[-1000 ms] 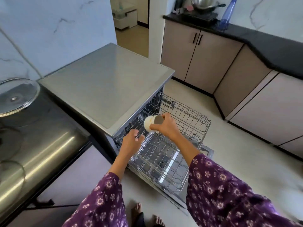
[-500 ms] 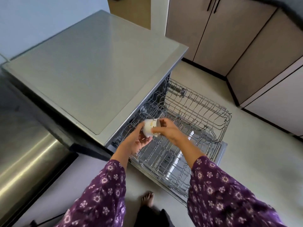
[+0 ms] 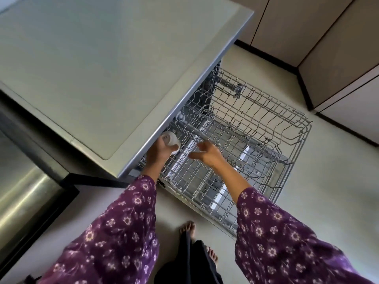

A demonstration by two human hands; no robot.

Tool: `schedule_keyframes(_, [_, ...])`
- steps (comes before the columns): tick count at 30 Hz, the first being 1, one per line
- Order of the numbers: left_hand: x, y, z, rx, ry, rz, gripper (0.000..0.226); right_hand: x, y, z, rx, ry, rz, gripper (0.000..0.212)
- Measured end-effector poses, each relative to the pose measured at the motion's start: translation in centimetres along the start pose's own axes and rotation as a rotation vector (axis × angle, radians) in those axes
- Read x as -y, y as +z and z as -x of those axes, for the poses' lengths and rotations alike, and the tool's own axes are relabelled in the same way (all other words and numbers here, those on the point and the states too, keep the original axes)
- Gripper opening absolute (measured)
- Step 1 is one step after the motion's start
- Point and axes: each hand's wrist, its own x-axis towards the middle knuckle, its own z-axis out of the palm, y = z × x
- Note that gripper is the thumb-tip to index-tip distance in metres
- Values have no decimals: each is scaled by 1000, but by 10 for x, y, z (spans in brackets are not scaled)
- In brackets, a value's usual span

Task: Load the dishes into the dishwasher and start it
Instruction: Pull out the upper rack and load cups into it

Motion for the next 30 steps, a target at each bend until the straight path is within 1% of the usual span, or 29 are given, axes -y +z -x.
schedule_keyframes(2, [4, 2, -7, 17, 40, -117, 59, -10, 4, -4, -26, -2, 19, 66])
schedule_keyframes(5, [13, 4, -13, 58, 39, -234, 56, -21, 8, -8, -57, -9, 55, 61])
schedule_keyframes(13, [17, 6, -15, 21, 10, -354, 61, -25, 19, -19, -52, 28, 95, 57])
schedule_keyframes(16, [16, 6, -11, 29, -51, -359, 60, -21, 22, -20, -53, 43, 90, 56])
schedule_keyframes(20, [20, 5, -5, 31, -84, -373, 63, -18, 24, -20, -50, 57, 85, 57])
schedule_keyframes(25, [22, 7, -12, 42, -94, -286, 47, -17, 25, -20, -33, 65, 91, 59])
schedule_keyframes(30, [33, 11, -33, 71, -111, -303, 52, -21, 27, -20, -35, 57, 84, 56])
